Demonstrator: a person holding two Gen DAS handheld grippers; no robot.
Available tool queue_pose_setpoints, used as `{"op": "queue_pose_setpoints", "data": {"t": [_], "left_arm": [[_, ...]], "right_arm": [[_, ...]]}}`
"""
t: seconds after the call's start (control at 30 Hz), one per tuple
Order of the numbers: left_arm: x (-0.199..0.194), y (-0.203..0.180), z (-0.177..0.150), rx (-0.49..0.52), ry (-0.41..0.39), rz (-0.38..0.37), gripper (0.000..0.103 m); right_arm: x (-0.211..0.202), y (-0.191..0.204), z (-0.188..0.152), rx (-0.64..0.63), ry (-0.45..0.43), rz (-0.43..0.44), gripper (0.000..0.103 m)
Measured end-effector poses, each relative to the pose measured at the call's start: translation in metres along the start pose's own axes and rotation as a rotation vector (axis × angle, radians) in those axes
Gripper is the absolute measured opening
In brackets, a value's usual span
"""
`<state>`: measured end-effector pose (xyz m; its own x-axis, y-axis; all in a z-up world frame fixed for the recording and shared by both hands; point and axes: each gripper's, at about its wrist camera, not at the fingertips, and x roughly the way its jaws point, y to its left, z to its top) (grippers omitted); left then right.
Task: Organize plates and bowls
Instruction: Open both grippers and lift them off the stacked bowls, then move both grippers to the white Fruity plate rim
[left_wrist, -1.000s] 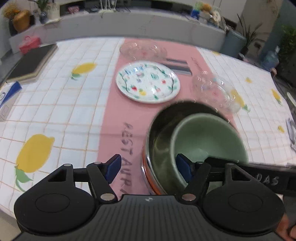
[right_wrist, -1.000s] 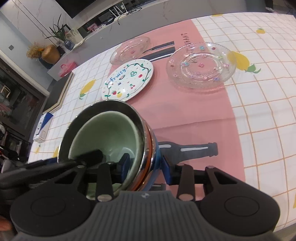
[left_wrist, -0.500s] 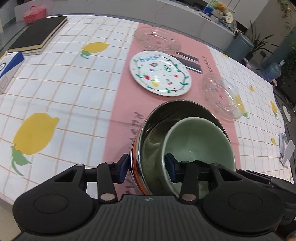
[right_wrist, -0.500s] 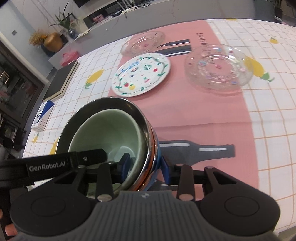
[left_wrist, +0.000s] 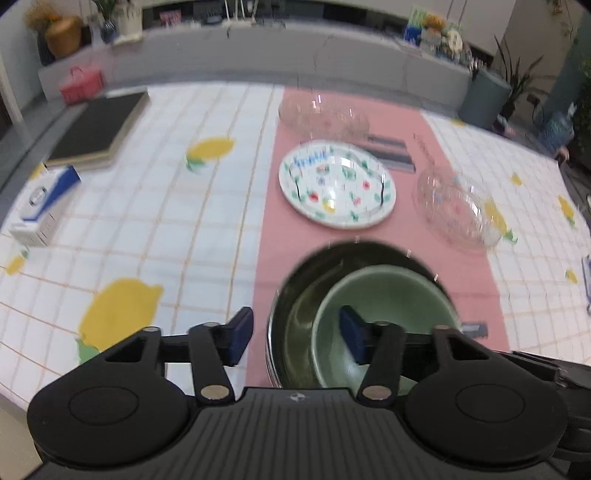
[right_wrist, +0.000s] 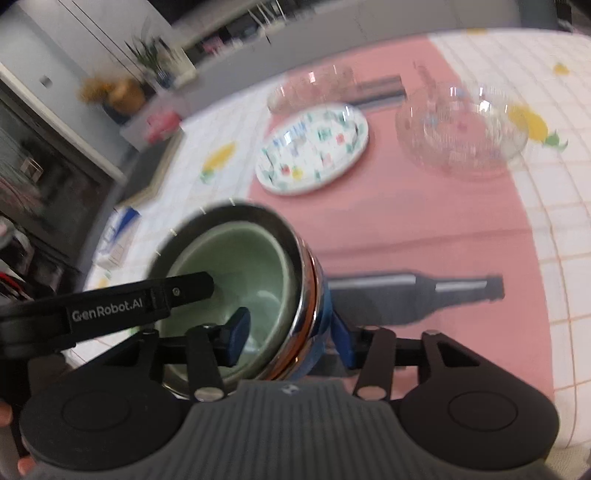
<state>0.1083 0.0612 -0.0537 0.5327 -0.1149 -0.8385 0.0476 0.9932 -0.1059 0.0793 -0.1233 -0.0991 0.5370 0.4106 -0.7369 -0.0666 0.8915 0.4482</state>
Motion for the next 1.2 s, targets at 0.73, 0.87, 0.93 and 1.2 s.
{"op": "queue_pose_setpoints", "data": {"t": [0.73, 0.87, 0.93, 1.2], "left_arm": [[-0.057, -0.006, 0.016, -0.015, -0.158, -0.005, 0.073], [-0.065, -0.007, 0.015, -0.025, -0.163, 0.013, 0.073], [-0.07, -0.006, 0.015, -0.04, -0.165, 0.027, 0.073], [-0.084, -0.006, 0.015, -0.063, -0.162, 0.06, 0.073]], "right_arm": [[-0.066, -0.057, 0.027, 0.184, -0.21, -0.117, 0.073], [-0.073, -0.064, 0.03, 0.207, -0.219, -0.119, 0.075], [-0.078, -0.065, 0.03, 0.216, -0.223, -0.122, 0.075], [-0.112, -0.071, 0.045, 0.246, -0.277, -0.139, 0.077]]}}
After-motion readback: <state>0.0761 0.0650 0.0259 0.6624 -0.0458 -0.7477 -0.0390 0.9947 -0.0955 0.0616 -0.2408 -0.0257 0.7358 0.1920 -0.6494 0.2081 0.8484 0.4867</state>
